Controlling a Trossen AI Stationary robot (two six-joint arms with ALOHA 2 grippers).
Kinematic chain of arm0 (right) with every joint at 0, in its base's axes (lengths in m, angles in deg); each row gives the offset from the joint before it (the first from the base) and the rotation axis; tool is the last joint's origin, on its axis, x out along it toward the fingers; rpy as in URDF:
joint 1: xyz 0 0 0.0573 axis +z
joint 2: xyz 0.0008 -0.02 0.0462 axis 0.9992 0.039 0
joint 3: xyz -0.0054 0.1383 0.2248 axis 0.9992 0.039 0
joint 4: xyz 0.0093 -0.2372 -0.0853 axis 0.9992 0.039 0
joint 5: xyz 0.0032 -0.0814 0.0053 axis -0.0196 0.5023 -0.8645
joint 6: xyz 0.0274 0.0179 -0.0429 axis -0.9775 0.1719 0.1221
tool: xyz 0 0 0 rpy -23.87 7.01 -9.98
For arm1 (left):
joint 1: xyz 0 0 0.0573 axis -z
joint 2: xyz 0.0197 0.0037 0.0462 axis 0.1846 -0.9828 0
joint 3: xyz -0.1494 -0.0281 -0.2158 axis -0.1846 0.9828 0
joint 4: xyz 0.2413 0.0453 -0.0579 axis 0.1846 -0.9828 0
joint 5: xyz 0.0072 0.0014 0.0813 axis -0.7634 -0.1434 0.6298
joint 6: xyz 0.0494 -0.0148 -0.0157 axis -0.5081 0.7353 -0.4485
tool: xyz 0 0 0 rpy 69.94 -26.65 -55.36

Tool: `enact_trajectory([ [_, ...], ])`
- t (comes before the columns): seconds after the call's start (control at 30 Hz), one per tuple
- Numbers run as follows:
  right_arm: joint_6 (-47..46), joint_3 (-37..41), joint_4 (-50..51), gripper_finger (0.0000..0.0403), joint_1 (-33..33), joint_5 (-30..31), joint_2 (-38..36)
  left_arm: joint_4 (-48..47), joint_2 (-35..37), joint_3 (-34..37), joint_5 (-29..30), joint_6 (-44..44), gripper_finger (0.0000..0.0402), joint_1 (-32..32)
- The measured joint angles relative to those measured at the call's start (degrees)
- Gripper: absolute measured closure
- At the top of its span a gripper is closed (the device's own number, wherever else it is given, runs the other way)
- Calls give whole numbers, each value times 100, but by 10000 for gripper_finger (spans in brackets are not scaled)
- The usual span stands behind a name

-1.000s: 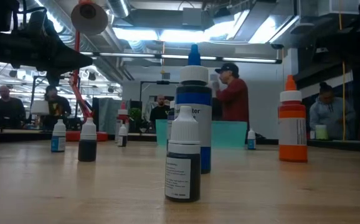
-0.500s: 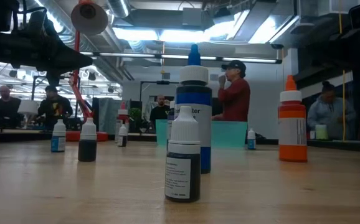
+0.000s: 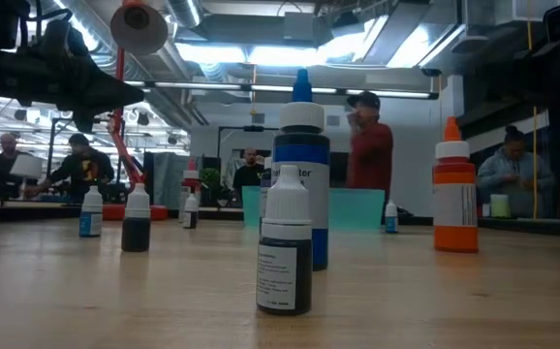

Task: Pick & Place food coloring
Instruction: Put the top small black food coloring bottle into the green bin

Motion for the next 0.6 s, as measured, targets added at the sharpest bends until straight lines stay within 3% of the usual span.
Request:
enact_trajectory([
  [0.37,-560,0,-370,377,0,-1,0,303,-2,-60,-34,-7,384,1],
  [0.6,-807,0,-787,377,0,5,0,215,-458,-703,-60,27,384,13],
])
